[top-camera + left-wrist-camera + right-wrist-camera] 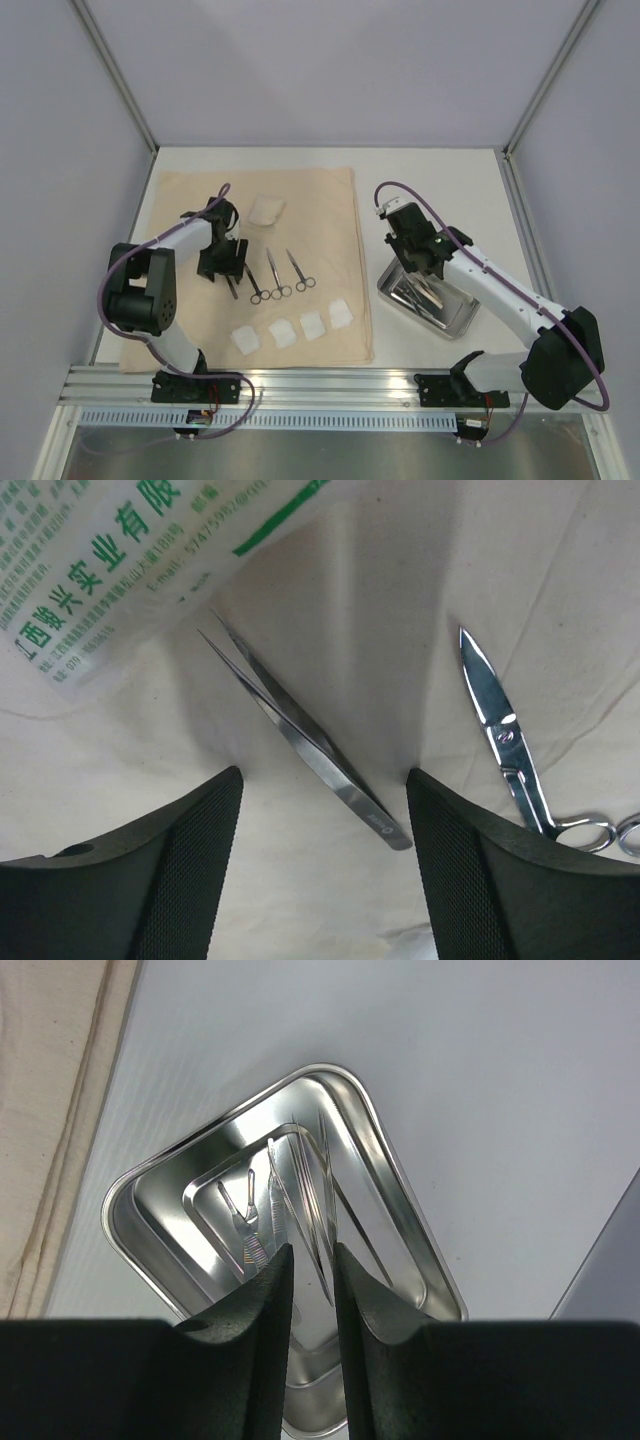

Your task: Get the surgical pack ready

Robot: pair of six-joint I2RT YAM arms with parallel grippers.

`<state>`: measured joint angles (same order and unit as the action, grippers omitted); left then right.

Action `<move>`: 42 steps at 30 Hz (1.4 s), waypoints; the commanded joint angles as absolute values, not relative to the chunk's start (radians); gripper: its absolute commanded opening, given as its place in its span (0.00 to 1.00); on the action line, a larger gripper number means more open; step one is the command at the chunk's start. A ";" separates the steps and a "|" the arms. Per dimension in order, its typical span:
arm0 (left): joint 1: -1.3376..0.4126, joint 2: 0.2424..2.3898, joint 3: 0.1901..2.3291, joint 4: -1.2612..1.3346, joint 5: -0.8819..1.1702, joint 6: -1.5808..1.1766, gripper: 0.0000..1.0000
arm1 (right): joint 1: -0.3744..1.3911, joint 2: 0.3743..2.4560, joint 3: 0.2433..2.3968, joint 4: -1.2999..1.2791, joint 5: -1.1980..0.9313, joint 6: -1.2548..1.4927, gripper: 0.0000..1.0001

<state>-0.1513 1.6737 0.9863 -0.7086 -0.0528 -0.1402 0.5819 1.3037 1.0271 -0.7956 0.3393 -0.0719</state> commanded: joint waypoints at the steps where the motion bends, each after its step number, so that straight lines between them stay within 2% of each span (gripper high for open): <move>1: -0.156 1.701 1.015 -0.669 -0.054 -0.192 0.75 | 0.588 1.299 1.017 -0.769 0.356 -0.066 0.25; 6: -0.156 1.733 1.019 -0.678 -0.058 -0.195 0.61 | 0.588 1.321 1.028 -0.776 0.360 -0.075 0.24; 7: -0.156 1.730 1.017 -0.680 -0.057 -0.190 0.54 | 0.588 1.321 1.026 -0.773 0.365 -0.075 0.24; 15: -0.155 1.729 1.031 -0.724 -0.034 -0.161 0.26 | 0.589 1.341 1.038 -0.772 0.361 -0.087 0.24; 17: -0.155 1.726 1.034 -0.736 -0.025 -0.155 0.14 | 0.589 1.345 1.045 -0.776 0.360 -0.089 0.24; 18: -0.155 1.726 1.037 -0.739 -0.025 -0.153 0.04 | 0.588 1.345 1.046 -0.776 0.359 -0.089 0.24; 19: -0.155 1.726 1.040 -0.744 -0.022 -0.152 0.00 | 0.591 1.344 1.049 -0.781 0.359 -0.087 0.24; 24: -0.155 1.700 1.086 -0.833 -0.006 -0.109 0.00 | 0.607 1.327 1.077 -0.798 0.359 -0.089 0.24; 28: -0.155 1.599 1.137 -0.941 0.058 -0.054 0.00 | 0.649 1.292 1.126 -0.790 0.357 -0.110 0.26; 32: -0.155 1.488 1.213 -1.026 0.143 0.003 0.00 | 0.721 1.259 1.196 -0.726 0.321 -0.172 0.37; 35: -0.155 1.416 1.287 -1.089 0.265 0.098 0.00 | 0.747 1.235 1.227 -0.615 0.172 -0.176 0.45; 37: -0.155 1.370 1.342 -1.126 0.405 0.132 0.00 | 0.749 1.206 1.209 -0.457 0.001 -0.144 0.55; 38: -0.155 1.356 1.371 -1.132 0.460 0.158 0.00 | 0.747 1.195 1.191 -0.389 -0.077 -0.131 0.63; 42: -0.155 1.295 1.446 -1.143 0.757 0.189 0.00 | 0.752 1.201 1.117 -0.047 -0.384 -0.008 0.72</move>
<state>-0.1547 1.3281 1.3888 -1.0821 0.4713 0.1192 0.7452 1.1995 1.1465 -0.3912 -0.0769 -0.0986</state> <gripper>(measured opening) 0.170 0.706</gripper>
